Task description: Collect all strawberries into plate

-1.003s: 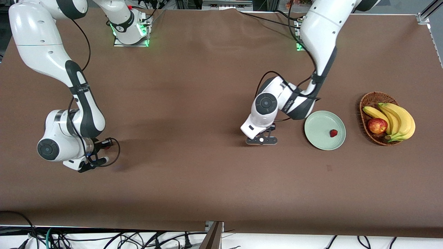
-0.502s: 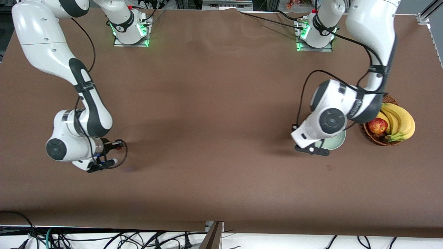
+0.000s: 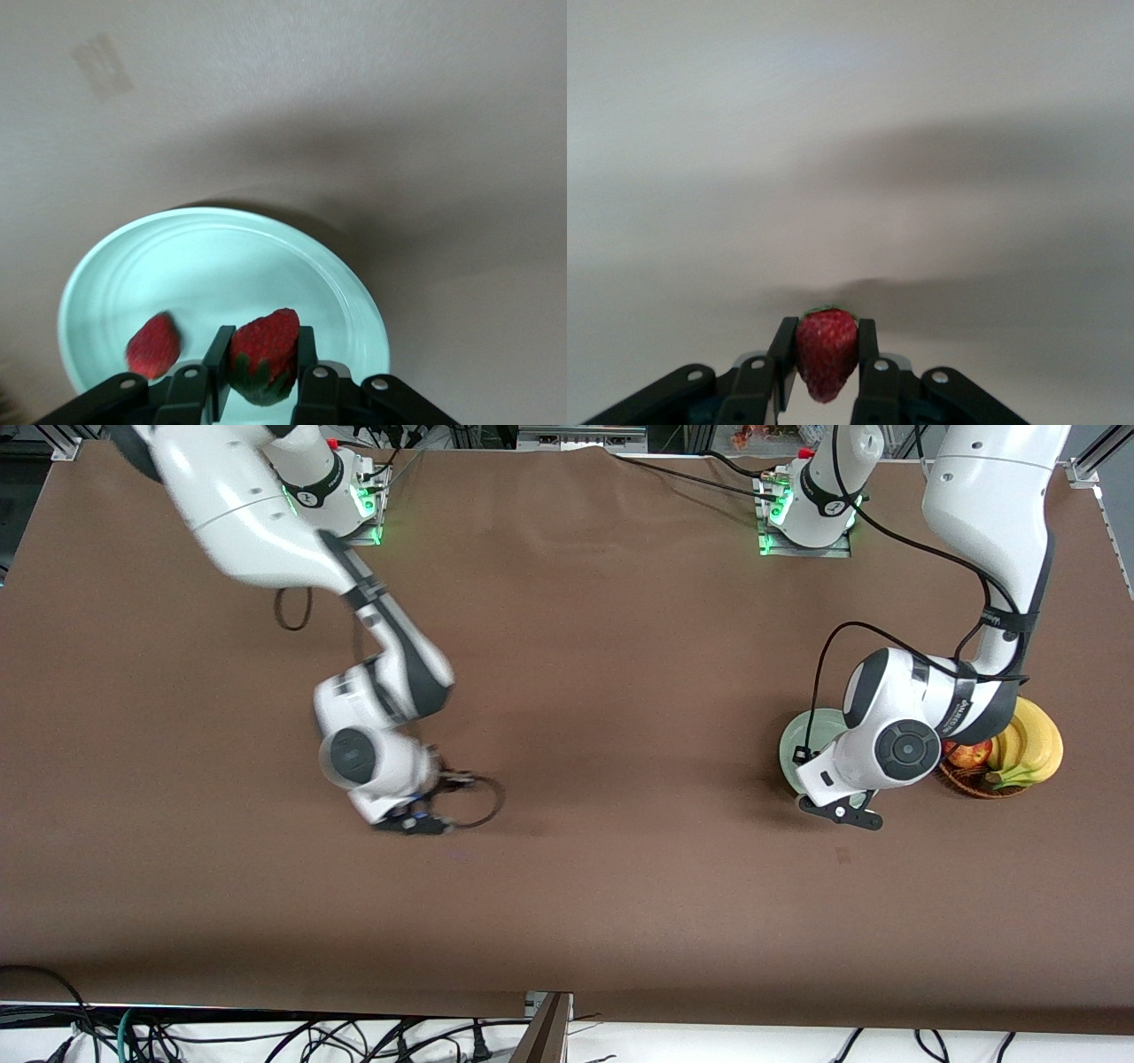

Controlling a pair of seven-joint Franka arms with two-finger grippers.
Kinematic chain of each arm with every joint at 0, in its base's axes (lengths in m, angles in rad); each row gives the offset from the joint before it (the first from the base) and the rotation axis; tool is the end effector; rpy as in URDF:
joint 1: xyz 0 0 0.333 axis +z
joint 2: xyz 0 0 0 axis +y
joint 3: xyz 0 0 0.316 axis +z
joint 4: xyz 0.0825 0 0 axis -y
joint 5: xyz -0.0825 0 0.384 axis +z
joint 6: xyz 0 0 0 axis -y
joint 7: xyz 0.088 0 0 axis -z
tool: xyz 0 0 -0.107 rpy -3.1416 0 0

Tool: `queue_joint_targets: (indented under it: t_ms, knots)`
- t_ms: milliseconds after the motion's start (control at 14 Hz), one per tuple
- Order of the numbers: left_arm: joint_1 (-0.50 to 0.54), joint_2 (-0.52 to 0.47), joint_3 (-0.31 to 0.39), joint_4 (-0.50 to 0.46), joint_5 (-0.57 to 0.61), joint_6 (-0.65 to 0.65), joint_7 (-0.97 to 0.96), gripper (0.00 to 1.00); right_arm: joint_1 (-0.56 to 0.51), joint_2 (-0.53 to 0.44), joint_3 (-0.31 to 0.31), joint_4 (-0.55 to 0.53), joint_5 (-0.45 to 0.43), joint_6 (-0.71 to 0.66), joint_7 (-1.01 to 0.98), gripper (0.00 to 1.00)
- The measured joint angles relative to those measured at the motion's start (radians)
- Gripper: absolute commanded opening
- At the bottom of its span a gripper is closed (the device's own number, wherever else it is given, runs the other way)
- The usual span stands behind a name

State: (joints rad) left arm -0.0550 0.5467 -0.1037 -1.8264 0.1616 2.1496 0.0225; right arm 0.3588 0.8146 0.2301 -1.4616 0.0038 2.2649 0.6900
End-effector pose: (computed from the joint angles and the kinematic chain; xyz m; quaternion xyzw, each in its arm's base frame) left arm 0.6174 -0.0888 0.2191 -0.9840 0.1364 0.1062 0.0421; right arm 0.6157 0.3755 0.2071 -0.9926 0.0868 0.0474 0.0702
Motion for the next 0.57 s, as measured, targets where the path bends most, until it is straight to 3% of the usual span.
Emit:
queue_joint_targets:
  t_ms: [72, 143, 215, 358, 573]
  knots:
    - [0.008, 0.0, 0.0, -0.04, 0.0, 0.054, 0.005, 0.19, 0.079, 0.014, -0.001, 0.0, 0.001, 0.076, 0.132, 0.0]
    - [0.014, 0.0, 0.0, -0.066, 0.0, 0.085, 0.006, 0.47, 0.14, 0.03, -0.004, 0.001, 0.001, 0.15, 0.232, 0.0]
    - [0.017, 0.0, 0.0, -0.08, 0.0, 0.103, 0.007, 0.99, 0.191, 0.049, -0.005, 0.005, 0.001, 0.222, 0.307, 0.0]
    - [0.019, 0.0, -0.001, -0.087, 0.0, 0.111, 0.008, 1.0, 0.266, 0.093, -0.008, 0.049, 0.001, 0.307, 0.412, 0.0]
    - [0.023, -0.002, -0.002, -0.087, 0.0, 0.112, 0.009, 1.0, 0.352, 0.168, -0.009, 0.17, 0.001, 0.329, 0.532, 0.02]
